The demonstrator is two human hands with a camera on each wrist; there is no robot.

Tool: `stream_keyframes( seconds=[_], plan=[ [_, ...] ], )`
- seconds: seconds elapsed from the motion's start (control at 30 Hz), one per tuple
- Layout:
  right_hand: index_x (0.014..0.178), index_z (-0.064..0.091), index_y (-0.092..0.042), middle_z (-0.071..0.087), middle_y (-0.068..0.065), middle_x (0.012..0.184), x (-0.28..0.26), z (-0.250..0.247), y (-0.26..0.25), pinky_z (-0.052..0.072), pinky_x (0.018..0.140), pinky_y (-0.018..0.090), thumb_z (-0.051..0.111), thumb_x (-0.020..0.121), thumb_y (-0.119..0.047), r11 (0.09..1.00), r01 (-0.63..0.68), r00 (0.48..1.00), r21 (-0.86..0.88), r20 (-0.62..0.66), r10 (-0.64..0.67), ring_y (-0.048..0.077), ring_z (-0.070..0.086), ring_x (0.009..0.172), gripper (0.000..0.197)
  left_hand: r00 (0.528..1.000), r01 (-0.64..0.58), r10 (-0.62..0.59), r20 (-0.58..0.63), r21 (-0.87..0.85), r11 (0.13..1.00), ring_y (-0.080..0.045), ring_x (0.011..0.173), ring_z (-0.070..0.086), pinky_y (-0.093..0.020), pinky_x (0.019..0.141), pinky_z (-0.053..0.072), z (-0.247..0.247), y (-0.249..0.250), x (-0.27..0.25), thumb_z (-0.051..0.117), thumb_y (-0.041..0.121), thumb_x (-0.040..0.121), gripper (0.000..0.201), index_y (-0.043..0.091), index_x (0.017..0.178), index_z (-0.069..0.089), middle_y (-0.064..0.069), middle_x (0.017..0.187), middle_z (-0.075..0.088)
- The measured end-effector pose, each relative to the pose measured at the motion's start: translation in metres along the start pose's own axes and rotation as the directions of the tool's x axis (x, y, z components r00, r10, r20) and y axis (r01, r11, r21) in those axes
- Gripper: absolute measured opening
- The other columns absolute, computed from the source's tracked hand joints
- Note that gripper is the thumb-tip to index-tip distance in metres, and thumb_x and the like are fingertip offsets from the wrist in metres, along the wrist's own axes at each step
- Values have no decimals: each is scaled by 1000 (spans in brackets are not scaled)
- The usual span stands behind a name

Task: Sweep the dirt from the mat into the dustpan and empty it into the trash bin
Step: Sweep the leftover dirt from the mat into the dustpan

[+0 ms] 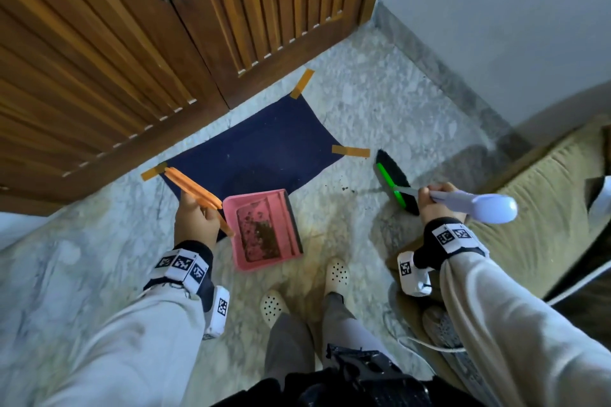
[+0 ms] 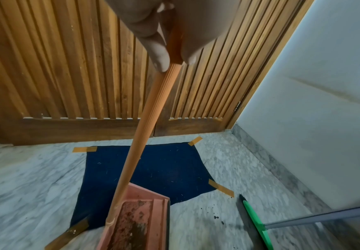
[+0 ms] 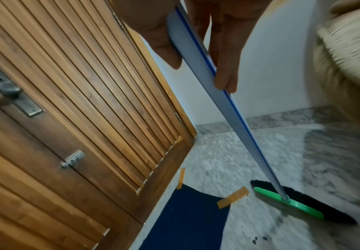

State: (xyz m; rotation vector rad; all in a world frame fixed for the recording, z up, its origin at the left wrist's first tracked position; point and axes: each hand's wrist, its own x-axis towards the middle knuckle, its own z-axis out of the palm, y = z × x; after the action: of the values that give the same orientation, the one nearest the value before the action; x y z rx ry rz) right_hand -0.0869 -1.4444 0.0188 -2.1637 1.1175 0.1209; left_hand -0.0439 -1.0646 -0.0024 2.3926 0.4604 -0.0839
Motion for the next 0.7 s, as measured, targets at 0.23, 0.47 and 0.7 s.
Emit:
stream_keyframes(
  seconds=[0.23,0.47,0.7],
  plan=[
    [58,30,-17,37,5,66,-20,-5,-24,31,63,36,34,82,-41,1000,-13,998,-23,63,14,28,47,75,34,994,100,-102,-25,-72,992,-31,104,60,-33,87,42,-16,-13,-9,49,2,88,26,6,113,49,-13,113,63],
    [67,51,-7,59,29,81,-71,29,-32,48,67,48,52,73,-29,984,145,974,104,163,-160,38,55,70,23,999,-28,26,-47,-41,999,-38,96,61,-33,77,43,-20,-34,1,52,6,87,29,2,116,46,-19,102,65],
    [68,54,5,61,35,77,-107,48,-57,54,67,60,54,63,-32,961,166,951,220,221,-215,48,62,75,38,1000,20,-20,-11,-57,998,-33,99,61,-32,77,44,-24,-40,-1,51,8,88,38,6,125,42,-15,109,64]
  ],
)
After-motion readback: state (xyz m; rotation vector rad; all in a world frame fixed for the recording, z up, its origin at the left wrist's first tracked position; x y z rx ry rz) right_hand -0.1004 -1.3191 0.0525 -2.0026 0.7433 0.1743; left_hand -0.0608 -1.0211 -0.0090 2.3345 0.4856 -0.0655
